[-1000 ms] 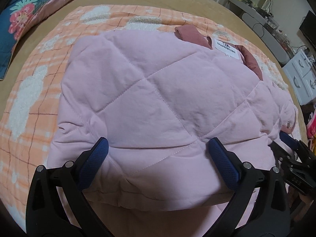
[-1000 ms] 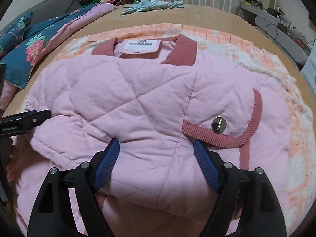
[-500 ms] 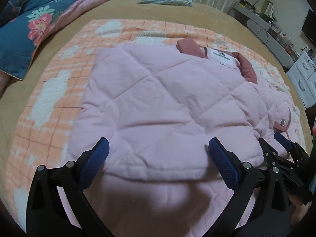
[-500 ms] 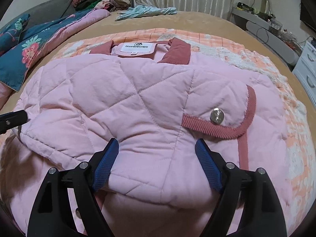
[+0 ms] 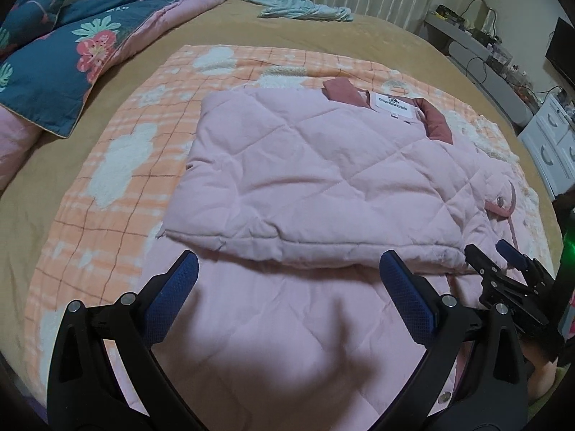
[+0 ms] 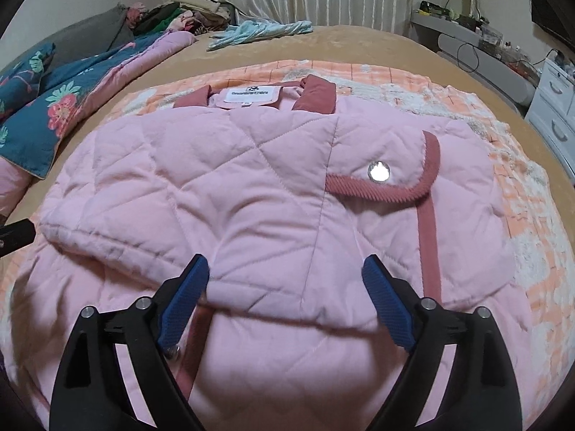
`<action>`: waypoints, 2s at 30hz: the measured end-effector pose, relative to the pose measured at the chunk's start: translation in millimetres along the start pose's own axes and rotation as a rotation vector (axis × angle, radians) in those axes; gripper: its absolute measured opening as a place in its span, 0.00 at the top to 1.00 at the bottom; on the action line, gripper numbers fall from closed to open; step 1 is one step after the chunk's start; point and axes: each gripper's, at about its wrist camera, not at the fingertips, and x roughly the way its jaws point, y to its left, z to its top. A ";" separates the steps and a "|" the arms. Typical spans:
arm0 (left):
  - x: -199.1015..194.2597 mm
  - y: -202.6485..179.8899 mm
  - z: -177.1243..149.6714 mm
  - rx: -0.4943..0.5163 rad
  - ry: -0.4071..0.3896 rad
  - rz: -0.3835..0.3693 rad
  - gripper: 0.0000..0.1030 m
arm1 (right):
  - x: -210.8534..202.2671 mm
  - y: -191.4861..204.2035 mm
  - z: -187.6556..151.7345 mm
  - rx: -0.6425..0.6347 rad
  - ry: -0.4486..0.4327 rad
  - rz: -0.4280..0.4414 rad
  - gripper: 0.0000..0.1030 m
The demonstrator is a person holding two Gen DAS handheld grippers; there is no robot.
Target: Fold large clothes
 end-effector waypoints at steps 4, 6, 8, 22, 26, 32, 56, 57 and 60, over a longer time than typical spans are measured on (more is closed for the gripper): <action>-8.3 1.7 -5.1 -0.007 -0.003 -0.003 0.08 | -15.8 1.0 -3.5 0.014 -0.019 0.017 0.09; -13.3 2.7 -8.2 -0.013 -0.008 -0.005 0.08 | -25.9 -0.5 -5.4 0.038 -0.033 0.043 0.07; -17.6 3.4 -10.0 -0.014 -0.012 -0.006 0.08 | -34.5 -2.1 -7.6 0.053 -0.040 0.060 0.06; -54.6 -0.3 -18.7 -0.011 -0.050 -0.026 0.08 | -99.5 -2.7 -14.0 0.066 -0.103 0.084 0.04; -67.7 -4.3 -18.5 -0.001 -0.072 -0.035 0.08 | -119.0 -2.3 -13.6 0.065 -0.135 0.086 0.04; -83.4 -5.5 -19.8 -0.003 -0.094 -0.042 0.08 | -143.3 -2.9 -11.9 0.064 -0.179 0.089 0.04; -144.8 -7.8 -34.7 0.016 -0.194 -0.055 0.08 | -214.9 -2.4 -22.3 0.045 -0.299 0.082 0.04; -146.7 -7.9 -36.2 0.018 -0.197 -0.056 0.08 | -218.5 -3.0 -23.5 0.044 -0.307 0.082 0.04; -152.2 -7.8 -41.2 0.027 -0.208 -0.052 0.08 | -227.9 -4.1 -27.2 0.043 -0.322 0.080 0.04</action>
